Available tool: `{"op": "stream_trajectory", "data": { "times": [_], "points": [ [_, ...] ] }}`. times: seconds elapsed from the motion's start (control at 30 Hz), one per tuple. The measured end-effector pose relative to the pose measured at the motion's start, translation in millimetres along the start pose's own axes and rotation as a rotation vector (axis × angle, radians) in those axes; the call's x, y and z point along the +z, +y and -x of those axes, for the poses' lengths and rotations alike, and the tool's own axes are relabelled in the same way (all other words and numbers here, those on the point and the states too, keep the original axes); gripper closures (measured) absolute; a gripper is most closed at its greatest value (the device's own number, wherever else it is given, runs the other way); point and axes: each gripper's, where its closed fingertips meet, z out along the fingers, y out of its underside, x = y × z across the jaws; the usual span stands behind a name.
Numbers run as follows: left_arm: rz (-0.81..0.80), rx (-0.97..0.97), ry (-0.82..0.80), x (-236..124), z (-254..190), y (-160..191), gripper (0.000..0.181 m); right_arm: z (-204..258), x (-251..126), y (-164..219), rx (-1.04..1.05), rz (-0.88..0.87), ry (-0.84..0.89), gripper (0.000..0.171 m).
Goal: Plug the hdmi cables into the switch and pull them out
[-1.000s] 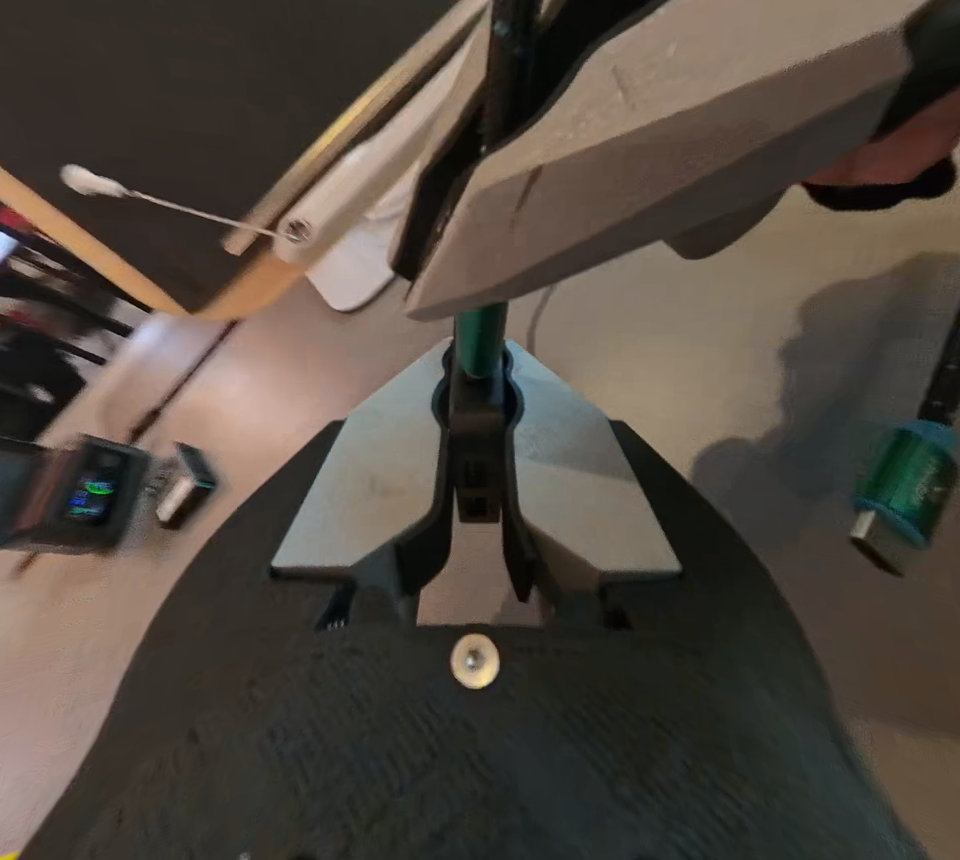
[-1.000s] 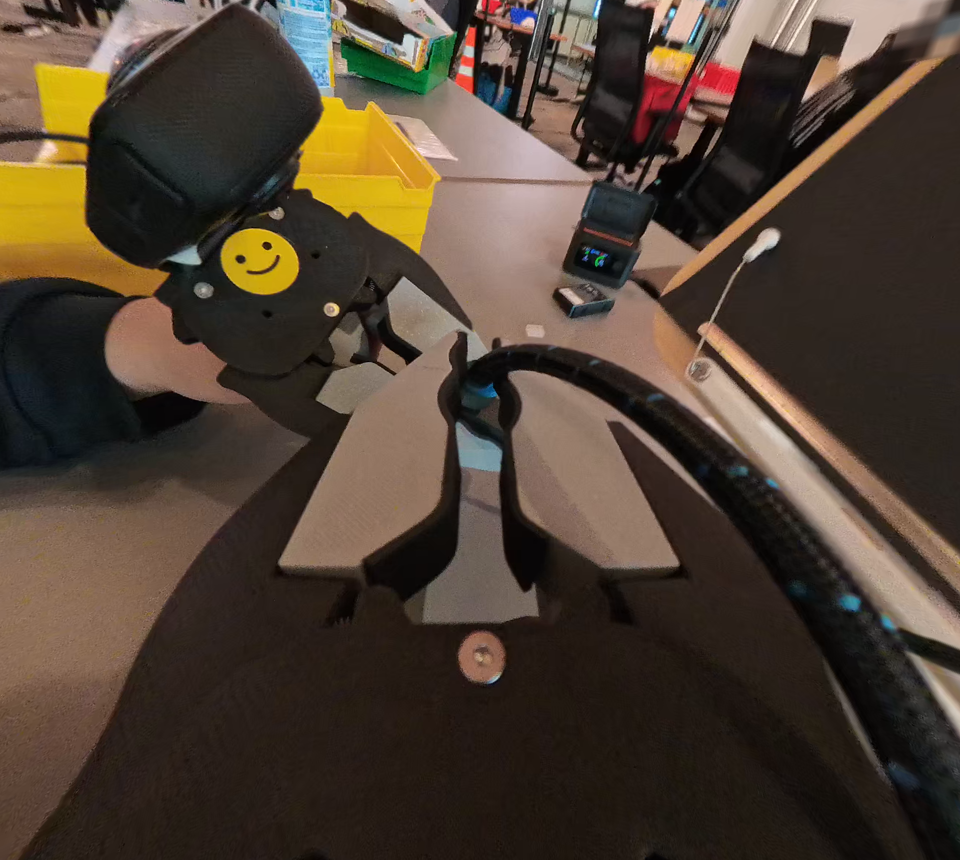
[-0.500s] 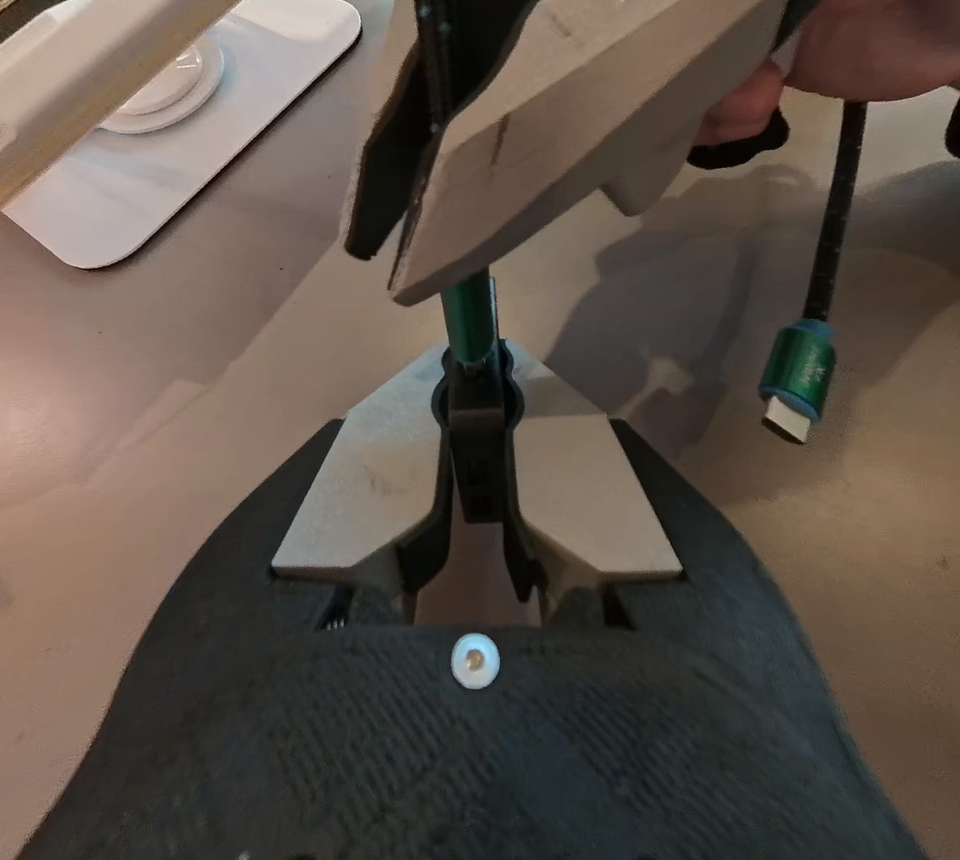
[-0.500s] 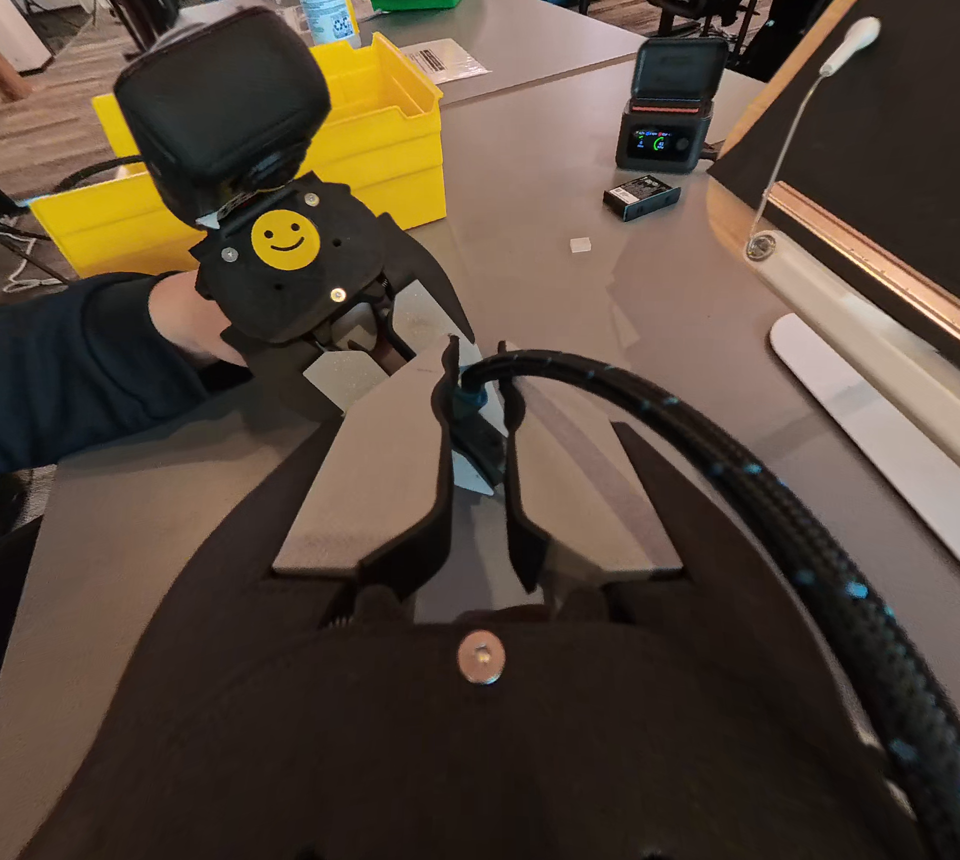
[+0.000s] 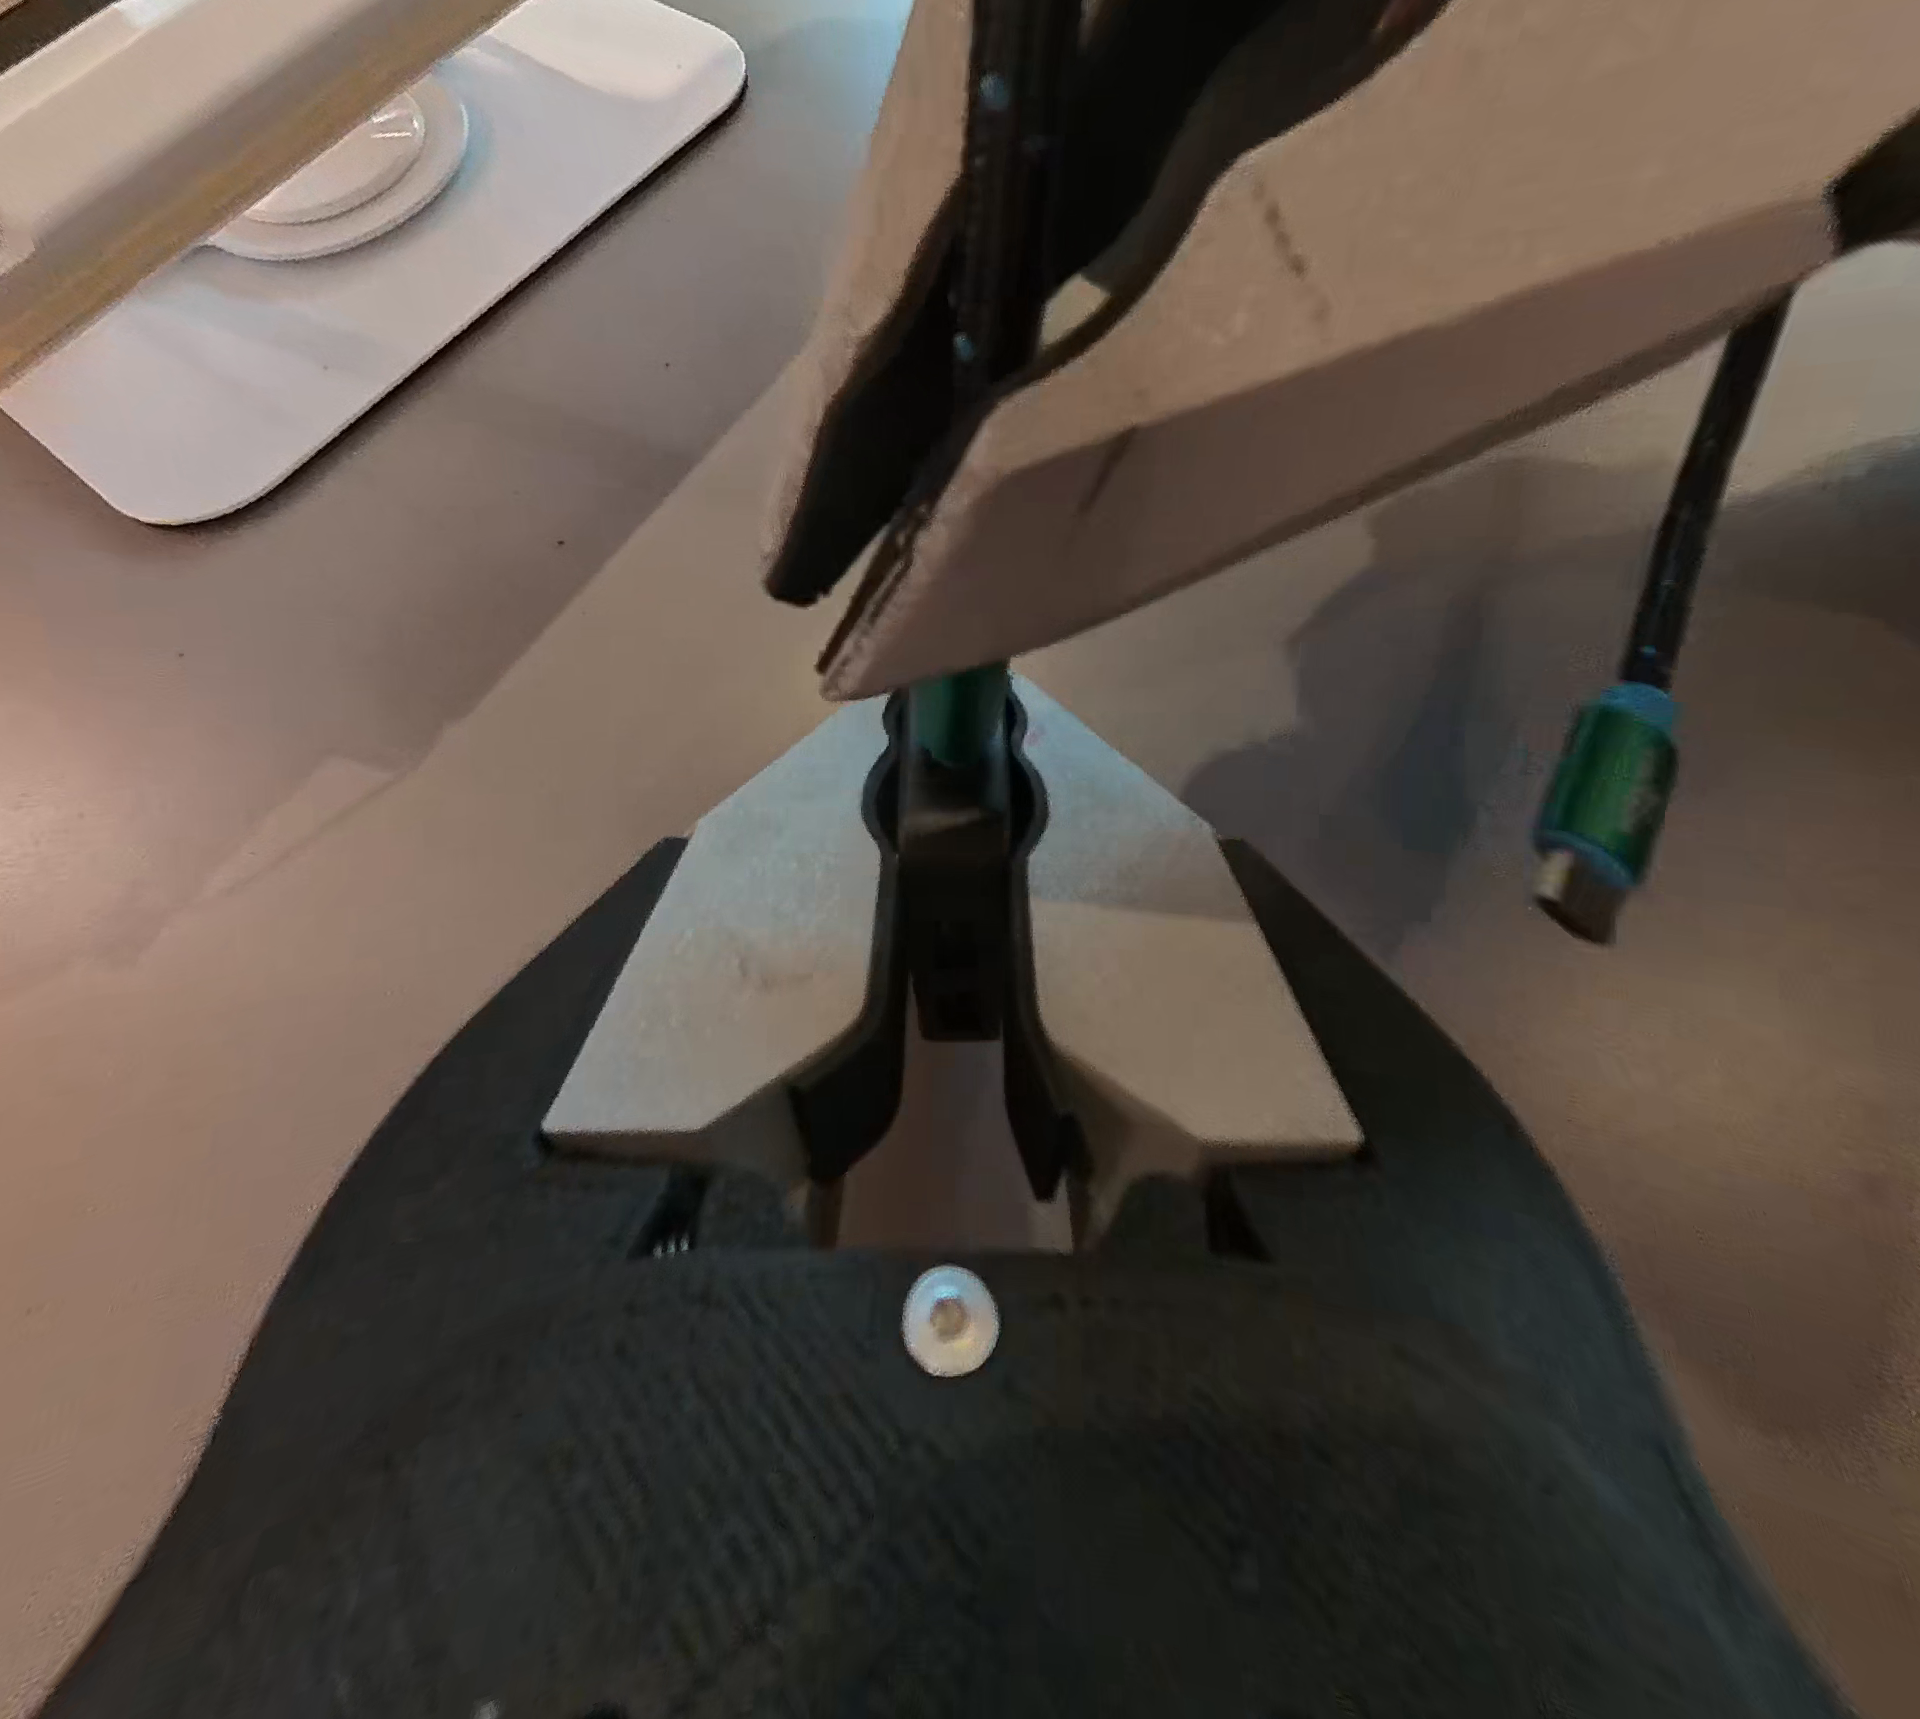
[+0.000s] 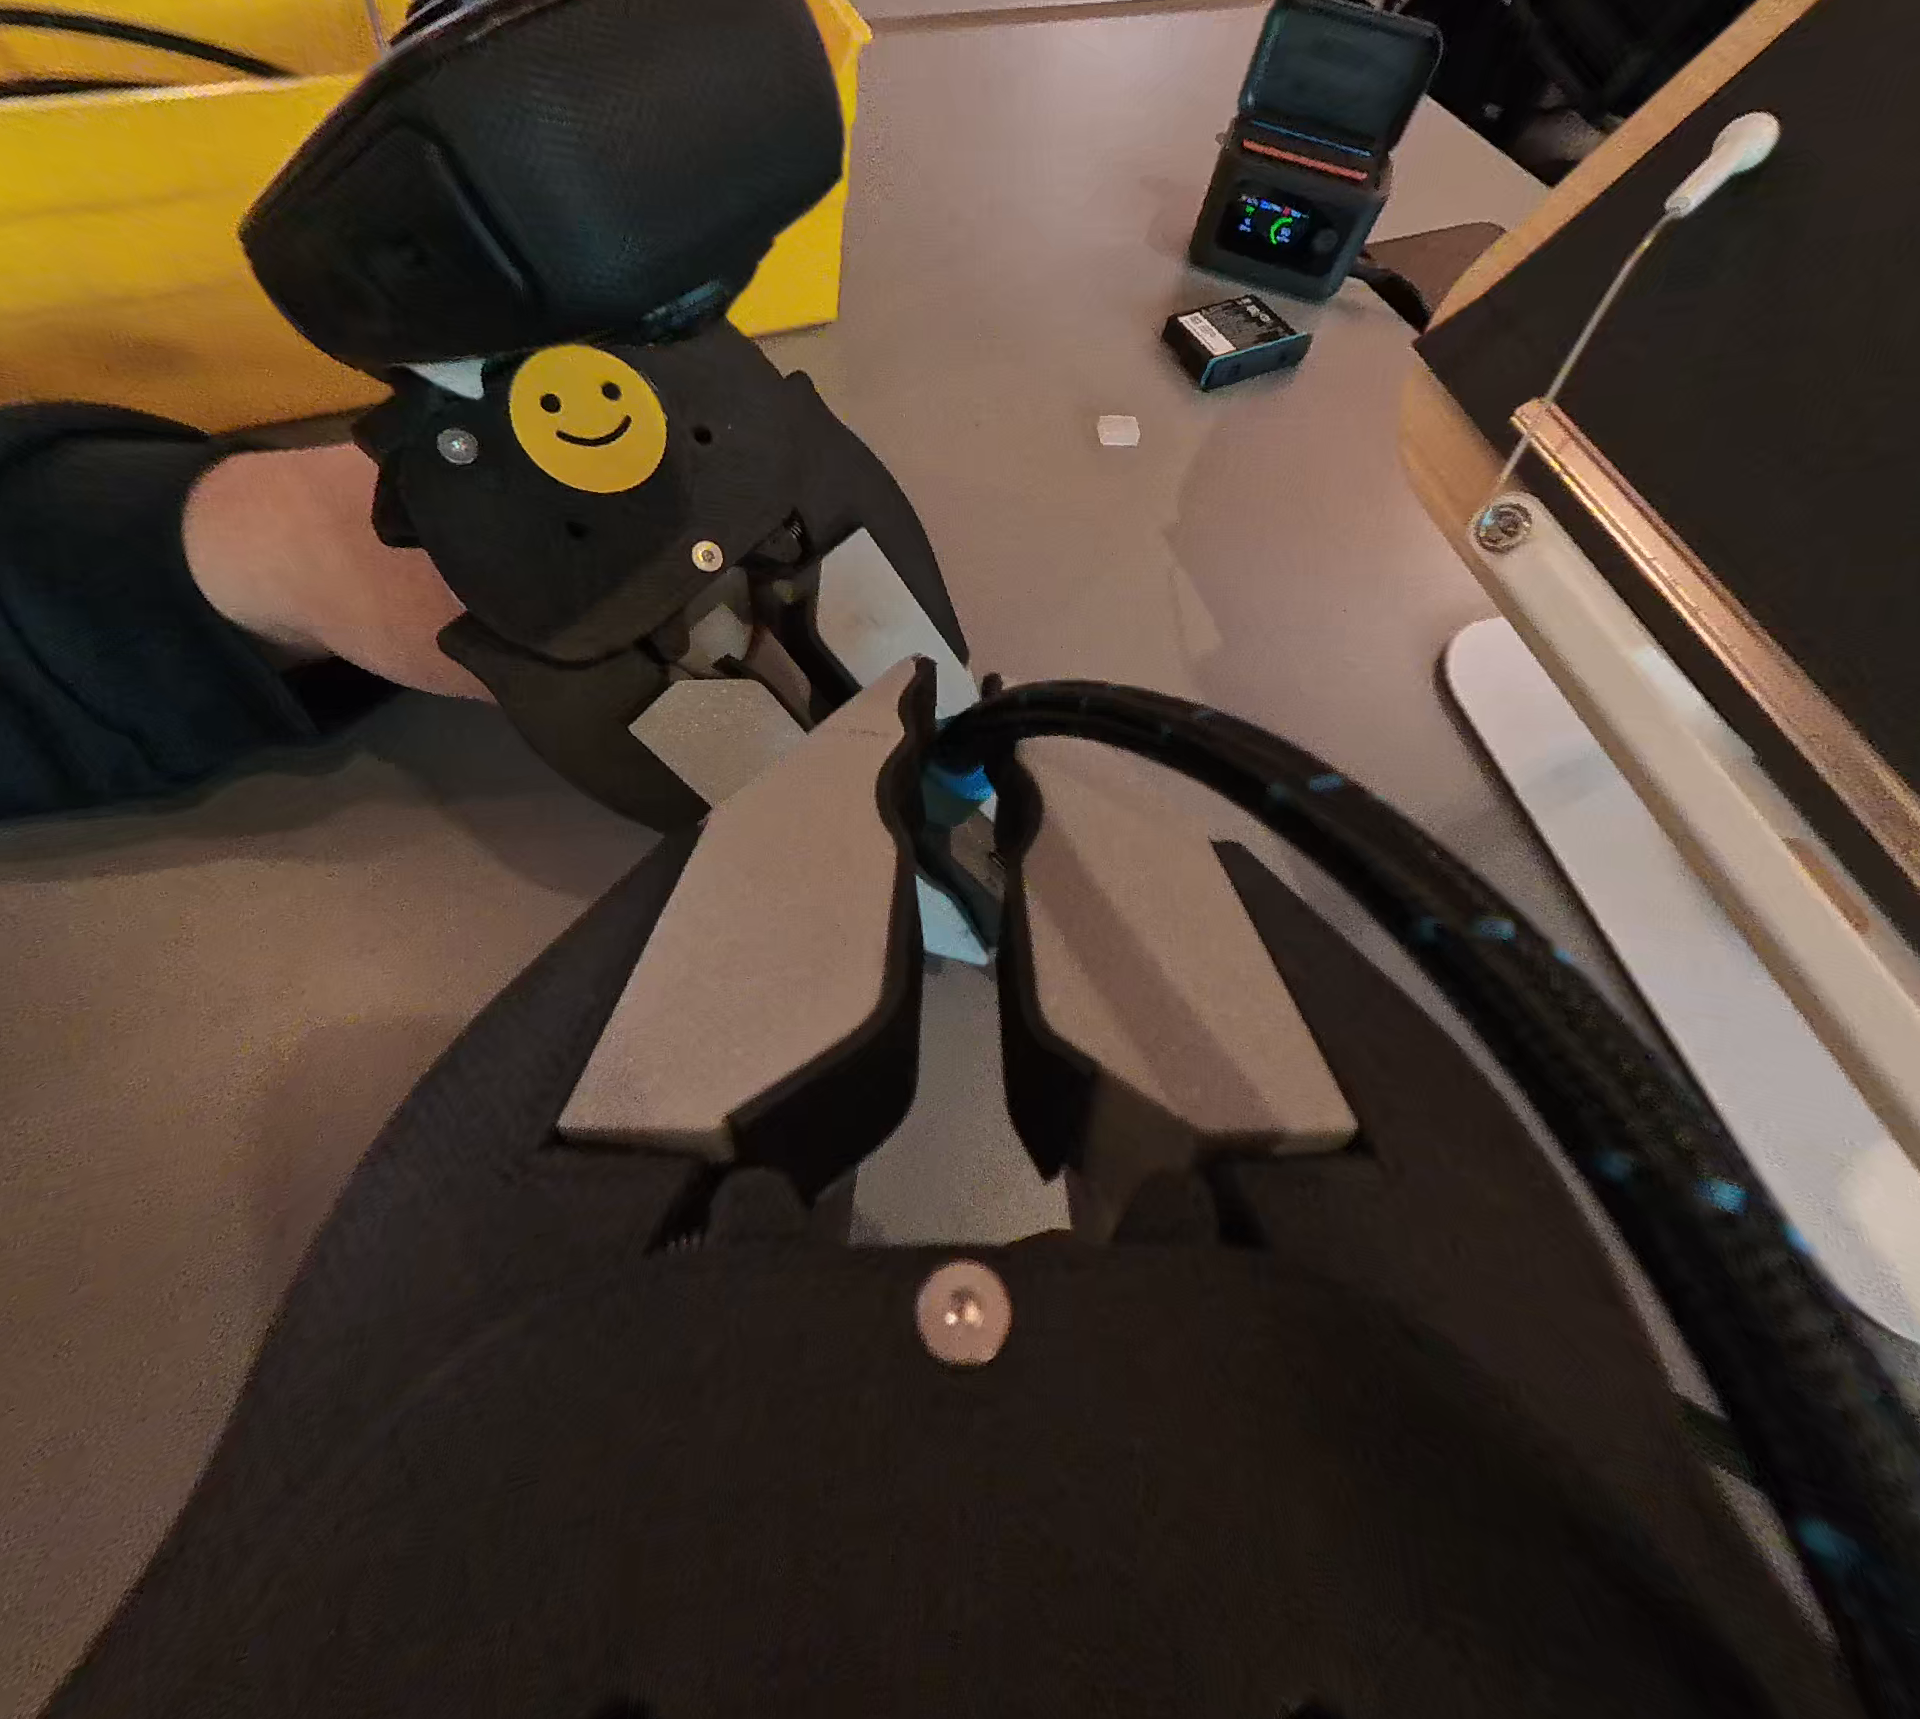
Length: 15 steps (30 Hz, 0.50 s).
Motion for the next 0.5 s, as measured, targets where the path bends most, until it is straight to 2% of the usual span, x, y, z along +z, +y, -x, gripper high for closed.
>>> {"op": "stream_trajectory", "data": {
  "times": [0.03,0.2,0.5],
  "points": [
    [-0.001,-0.009,0.001,-0.1,0.2,0.1,0.170,0.1,0.5,-0.5,0.018,-0.025,-0.014,0.164],
    [-0.003,-0.033,0.018,-1.1,-0.8,0.2,0.170,-1.2,-2.2,1.8,0.165,-0.155,-0.092,0.164],
    [0.008,0.020,-0.061,-1.6,5.9,0.7,0.170,1.8,2.4,-0.4,-0.003,-0.129,0.030,0.164]
  ]
}}
